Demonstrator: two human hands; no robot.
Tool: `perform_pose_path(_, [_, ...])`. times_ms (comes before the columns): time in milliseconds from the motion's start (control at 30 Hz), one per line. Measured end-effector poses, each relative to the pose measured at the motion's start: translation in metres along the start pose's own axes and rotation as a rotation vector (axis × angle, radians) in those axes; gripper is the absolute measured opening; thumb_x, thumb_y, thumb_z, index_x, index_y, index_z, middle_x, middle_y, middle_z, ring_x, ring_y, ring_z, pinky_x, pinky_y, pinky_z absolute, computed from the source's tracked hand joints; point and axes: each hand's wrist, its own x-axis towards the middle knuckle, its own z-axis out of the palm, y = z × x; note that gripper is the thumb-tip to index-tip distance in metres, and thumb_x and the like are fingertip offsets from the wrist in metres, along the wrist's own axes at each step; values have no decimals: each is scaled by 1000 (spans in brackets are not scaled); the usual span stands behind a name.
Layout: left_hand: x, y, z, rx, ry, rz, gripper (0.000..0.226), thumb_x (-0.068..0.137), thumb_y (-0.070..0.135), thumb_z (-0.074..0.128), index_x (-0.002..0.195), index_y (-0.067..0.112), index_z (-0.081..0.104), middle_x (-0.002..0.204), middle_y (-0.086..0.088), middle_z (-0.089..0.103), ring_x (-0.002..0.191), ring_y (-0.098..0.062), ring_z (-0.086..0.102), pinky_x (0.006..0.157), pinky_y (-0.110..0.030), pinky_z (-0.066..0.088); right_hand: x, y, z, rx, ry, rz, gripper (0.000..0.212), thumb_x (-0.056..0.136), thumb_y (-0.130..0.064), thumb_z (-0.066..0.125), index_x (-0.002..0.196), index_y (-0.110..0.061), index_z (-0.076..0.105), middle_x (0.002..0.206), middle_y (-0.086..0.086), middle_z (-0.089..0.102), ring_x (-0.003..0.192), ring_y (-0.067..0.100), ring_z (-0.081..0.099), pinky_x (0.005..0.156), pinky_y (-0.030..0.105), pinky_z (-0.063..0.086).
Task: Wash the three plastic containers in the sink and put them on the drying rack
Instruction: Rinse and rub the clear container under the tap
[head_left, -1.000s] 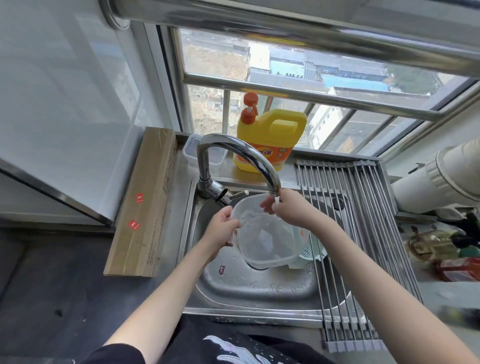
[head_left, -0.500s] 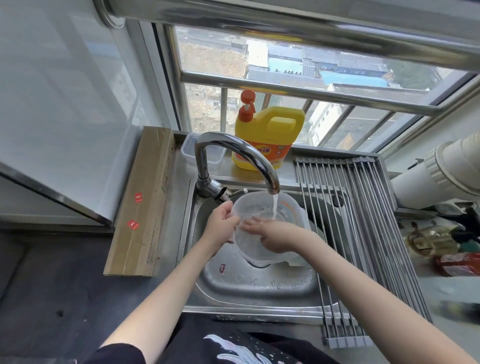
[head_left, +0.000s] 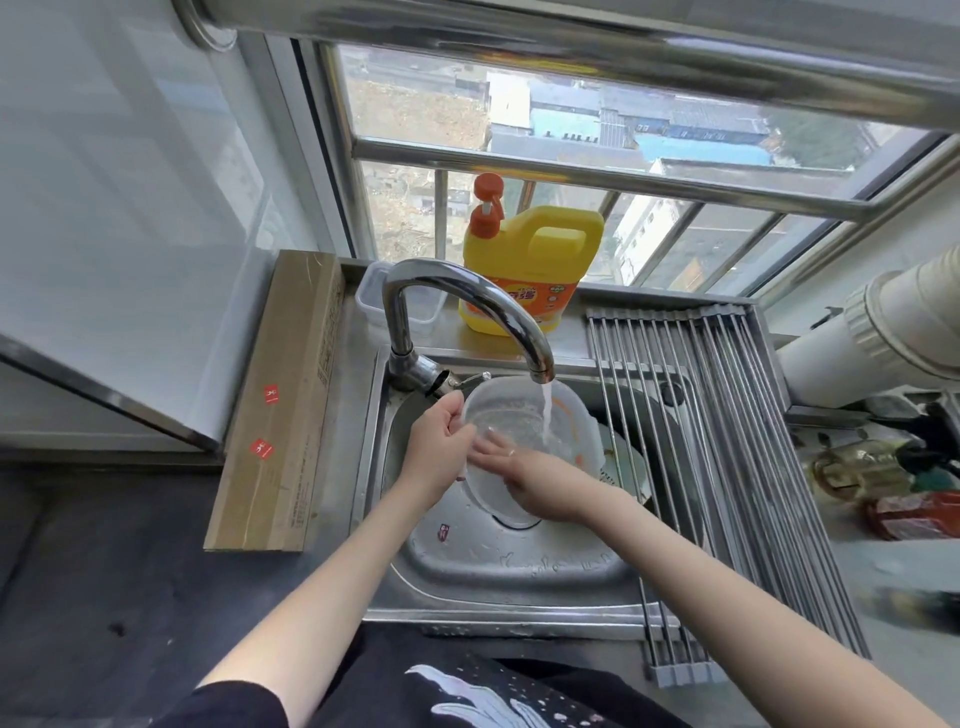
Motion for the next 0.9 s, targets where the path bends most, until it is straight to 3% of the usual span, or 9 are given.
perform_pose_path(133, [0,1,5,-12,30,-10,31,77,-6,48,65,16,30,61,2,22,58,-12,22,55,-28,20,4,16,0,-47,213,302,77,87,5,34,153,-27,7,161,-4,0,148,20,3,111,47,32])
perform_pose_path(300, [-6,-1,12,0,65,-11,31,76,-4,49,64,17,30,61,3,23,57,-12,22,56,-31,21,-3,12,4,15,12,-14,75,88,6,34,150,-32,20,159,-12,9,147,11,1,115,34,19])
perform_pose_path(367, [-5,-3,13,-18,57,-22,31,77,-4,50,64,17,30,62,1,23,59,-14,23,57,-31,21,-2,22,-1,-80,83,139,72,91,-5,37,152,-34,12,160,-10,7,147,13,4,117,37,14])
perform_pose_path(467, [-4,-1,17,-20,61,-43,32,77,-4,49,64,17,29,62,1,23,59,-15,23,57,-31,20,-1,24,0,-63,225,422,67,95,-8,33,153,-19,3,161,6,7,147,24,11,116,38,19])
perform_pose_path(567, [-1,-1,21,-41,25,-105,26,79,-4,49,70,14,33,63,1,27,60,-15,26,57,-30,22,1,25,4,-98,248,458,68,93,-1,30,152,-12,-1,161,8,4,148,24,5,119,36,6])
perform_pose_path(633, [2,-1,23,-43,-22,-196,17,81,1,51,86,12,39,67,-1,37,63,-17,36,57,-30,30,-1,30,-1,-164,276,500,69,91,2,28,152,-11,0,161,7,0,148,21,-2,120,34,-1])
perform_pose_path(733, [8,0,24,-33,-117,-306,37,82,5,50,112,20,37,77,-6,54,66,-22,52,48,-27,41,-9,29,-10,-326,334,510,72,91,1,28,153,-18,-2,161,2,0,148,18,-7,115,45,-18])
perform_pose_path(800, [11,0,23,-21,-135,-366,36,81,1,46,112,19,44,85,-13,59,56,-24,58,39,-25,41,-15,31,-17,-455,356,539,75,90,-1,29,152,-23,-7,160,-3,2,147,17,-10,101,58,-32])
perform_pose_path(900, [9,-8,15,-51,-93,-407,33,81,-4,42,106,9,59,91,-12,62,47,-21,58,36,-25,45,-21,43,-29,-522,303,645,69,95,-6,25,151,-20,-12,160,3,-7,146,18,-17,103,57,-28])
